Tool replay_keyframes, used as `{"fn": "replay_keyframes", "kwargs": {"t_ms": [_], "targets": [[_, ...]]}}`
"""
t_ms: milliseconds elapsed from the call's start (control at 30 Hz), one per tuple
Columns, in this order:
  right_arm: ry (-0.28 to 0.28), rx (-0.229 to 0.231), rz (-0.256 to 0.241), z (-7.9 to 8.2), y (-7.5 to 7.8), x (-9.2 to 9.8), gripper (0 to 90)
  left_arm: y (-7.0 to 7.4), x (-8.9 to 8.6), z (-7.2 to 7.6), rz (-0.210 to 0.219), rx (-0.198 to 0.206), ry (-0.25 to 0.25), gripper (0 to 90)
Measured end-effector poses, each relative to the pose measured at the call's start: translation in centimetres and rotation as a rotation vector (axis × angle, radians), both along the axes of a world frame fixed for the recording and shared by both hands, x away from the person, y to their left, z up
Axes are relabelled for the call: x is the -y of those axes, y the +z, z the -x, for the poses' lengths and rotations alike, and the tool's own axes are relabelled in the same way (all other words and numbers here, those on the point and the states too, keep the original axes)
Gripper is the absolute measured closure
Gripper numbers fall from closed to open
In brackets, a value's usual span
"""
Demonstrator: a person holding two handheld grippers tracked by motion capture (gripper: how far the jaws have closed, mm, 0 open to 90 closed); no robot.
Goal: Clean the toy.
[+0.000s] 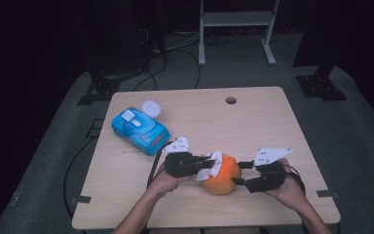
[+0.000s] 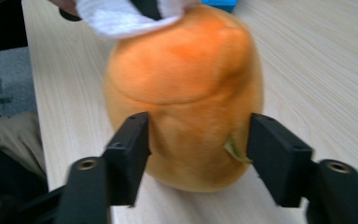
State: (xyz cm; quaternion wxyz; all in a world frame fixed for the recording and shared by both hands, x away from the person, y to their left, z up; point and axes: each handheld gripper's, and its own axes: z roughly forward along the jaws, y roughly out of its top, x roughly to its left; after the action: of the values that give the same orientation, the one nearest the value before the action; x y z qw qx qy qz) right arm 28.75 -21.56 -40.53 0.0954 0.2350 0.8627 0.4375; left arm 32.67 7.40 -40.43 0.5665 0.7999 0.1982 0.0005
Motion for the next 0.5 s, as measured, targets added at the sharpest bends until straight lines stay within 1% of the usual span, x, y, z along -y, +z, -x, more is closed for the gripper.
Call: {"fn": "replay_keyframes", "kwargs": {"t_ms": [33,67,100,133,167,200,233,267,300,367,433,500], "targets": [[-0.002,0.006,-0.001,0.3,0.1,-0.2,33.2,0.0,0.2,0.1,0.008,-0.004,-0.001,81.8],[0.000,0.009,-0.003,0.5,0.1,-0.4,30.8,0.0,0.4,0.2,0.006,-0.004,-0.005,81.8],[0.000,0.013,0.008,0.5,0.0,-0.7,29.3,0.1,0.6,0.2,0.006,-0.004,-0.009,81.9],[-0.010,0.024,0.027,0.5,-0.2,-1.1,28.9,0.1,0.7,0.2,-0.002,0.000,-0.011,81.8],[-0.018,0.029,0.033,0.3,-0.4,-1.3,28.8,0.2,0.8,0.3,-0.002,-0.003,-0.011,81.9],[-0.025,0.022,0.023,0.1,-0.5,-1.3,29.6,0.2,0.8,0.2,0.002,-0.007,-0.014,81.8],[-0.033,0.013,0.009,-0.1,-0.7,-1.3,31.6,0.2,0.8,0.2,0.009,-0.015,-0.020,81.9],[-0.038,0.009,-0.001,-0.2,-0.8,-1.3,36.5,0.2,0.8,0.2,0.011,-0.019,-0.029,81.8],[-0.036,0.012,0.000,-0.2,-0.9,-1.4,44.5,0.2,0.9,0.2,0.007,-0.014,-0.031,81.8],[-0.024,0.046,0.022,0.1,-1.2,-1.5,54.9,0.2,0.8,0.2,0.003,-0.005,-0.038,81.8],[-0.012,0.057,0.023,0.2,-1.3,-1.3,60.3,0.2,0.5,0.1,0.004,0.011,-0.029,81.8],[-0.007,0.049,0.008,0.2,-1.3,-1.0,61.6,0.1,0.0,-0.1,0.007,0.015,-0.013,81.9]]}}
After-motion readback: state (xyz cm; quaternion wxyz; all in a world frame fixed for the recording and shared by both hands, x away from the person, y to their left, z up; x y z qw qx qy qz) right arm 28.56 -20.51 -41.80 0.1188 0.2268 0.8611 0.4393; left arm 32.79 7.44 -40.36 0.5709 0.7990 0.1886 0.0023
